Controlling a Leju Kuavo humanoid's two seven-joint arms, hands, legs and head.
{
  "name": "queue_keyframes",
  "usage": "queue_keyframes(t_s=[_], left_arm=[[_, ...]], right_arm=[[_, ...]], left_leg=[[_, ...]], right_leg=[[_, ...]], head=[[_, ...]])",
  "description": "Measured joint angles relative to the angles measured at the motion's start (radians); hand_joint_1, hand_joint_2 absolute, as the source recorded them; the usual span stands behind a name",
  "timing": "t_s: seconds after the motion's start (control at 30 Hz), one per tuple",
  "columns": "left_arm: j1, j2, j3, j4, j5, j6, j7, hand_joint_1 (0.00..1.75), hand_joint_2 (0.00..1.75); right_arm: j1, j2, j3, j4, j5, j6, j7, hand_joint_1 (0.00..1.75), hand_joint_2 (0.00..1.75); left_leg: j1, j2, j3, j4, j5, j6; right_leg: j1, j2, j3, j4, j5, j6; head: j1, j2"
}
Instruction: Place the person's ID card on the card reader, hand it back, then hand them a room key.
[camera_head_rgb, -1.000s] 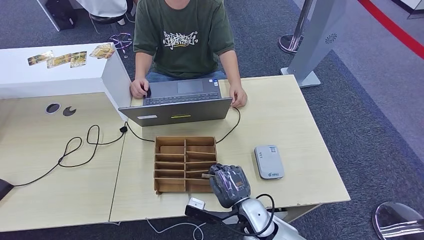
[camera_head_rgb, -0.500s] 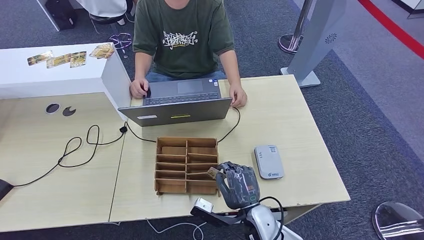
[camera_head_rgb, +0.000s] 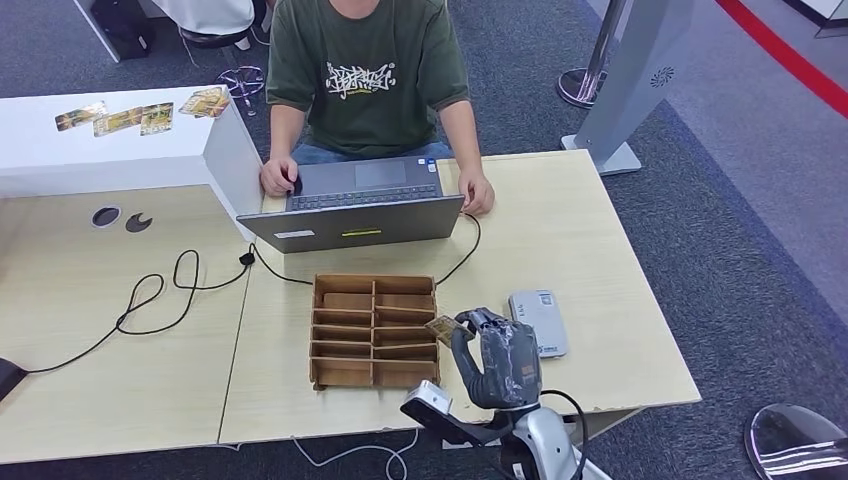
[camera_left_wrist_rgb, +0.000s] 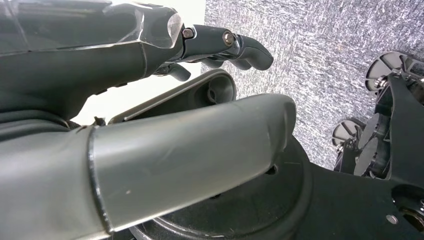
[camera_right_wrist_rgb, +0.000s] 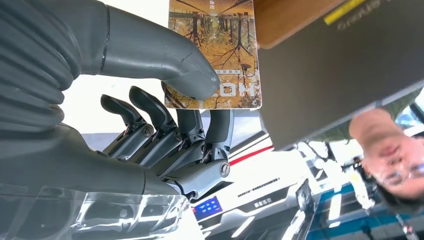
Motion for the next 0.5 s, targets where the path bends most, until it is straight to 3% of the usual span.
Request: queue_keyframes(t_s=[0.5], left_arm=[[0.002,-0.007,0.018,0.000,0.000,0.004,-0.007,0.00,0.00]], right_arm=[[0.157,0.019,-0.282,-0.246,0.079,-0.024,0.007,1.75,1.75]], left_leg=[[0.000,0.000,0.000,0.000,0.000,0.000]], right_leg=[[0.000,0.000,0.000,0.000,0.000,0.000]], head=[[0.000,0.000]])
